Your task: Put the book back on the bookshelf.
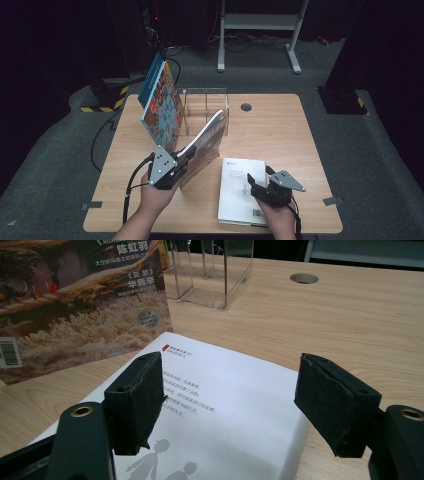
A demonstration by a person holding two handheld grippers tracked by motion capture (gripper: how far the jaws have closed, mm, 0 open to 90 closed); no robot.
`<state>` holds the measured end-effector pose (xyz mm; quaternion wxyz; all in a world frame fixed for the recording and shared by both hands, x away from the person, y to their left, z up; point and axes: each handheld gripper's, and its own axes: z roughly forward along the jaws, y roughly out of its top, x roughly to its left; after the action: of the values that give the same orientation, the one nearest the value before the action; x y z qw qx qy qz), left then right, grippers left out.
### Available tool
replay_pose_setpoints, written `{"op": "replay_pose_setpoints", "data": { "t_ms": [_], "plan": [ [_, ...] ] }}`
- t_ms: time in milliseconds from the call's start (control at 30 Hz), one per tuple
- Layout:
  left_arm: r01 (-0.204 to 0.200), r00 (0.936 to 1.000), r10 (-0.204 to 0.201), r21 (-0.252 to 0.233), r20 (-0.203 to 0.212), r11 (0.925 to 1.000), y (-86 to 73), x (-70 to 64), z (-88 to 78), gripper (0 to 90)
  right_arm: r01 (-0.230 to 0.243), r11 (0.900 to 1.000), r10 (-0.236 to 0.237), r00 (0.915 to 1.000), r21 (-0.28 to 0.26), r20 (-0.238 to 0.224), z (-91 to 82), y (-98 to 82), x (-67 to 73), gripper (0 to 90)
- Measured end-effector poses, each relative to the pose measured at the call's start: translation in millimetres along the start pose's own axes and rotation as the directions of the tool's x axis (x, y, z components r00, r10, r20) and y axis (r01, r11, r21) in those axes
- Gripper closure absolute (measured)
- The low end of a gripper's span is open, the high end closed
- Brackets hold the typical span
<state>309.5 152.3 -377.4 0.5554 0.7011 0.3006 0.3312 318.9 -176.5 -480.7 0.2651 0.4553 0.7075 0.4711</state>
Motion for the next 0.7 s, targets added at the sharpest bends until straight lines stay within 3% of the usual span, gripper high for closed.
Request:
{"op": "replay_pose_setpoints", "data": {
  "t_ms": [433, 700],
  "plan": [
    [0.049, 0.998, -0.049, 0.015, 0.04, 0.9987, 2.1, 12.8, 1.2, 83.5, -0.001, 1.0, 0.001, 1.0, -0.002, -0.005, -0.2, 0.7, -0.8, 27.4],
    [0.032, 0.9991, -0.033, 0.013, 0.029, 0.9994, 3.3, 14.8, 2.5, 83.5, -0.006, 1.0, 0.006, 0.9999, 0.001, -0.015, -0.3, 0.6, -2.6, 27.5]
  ]
}}
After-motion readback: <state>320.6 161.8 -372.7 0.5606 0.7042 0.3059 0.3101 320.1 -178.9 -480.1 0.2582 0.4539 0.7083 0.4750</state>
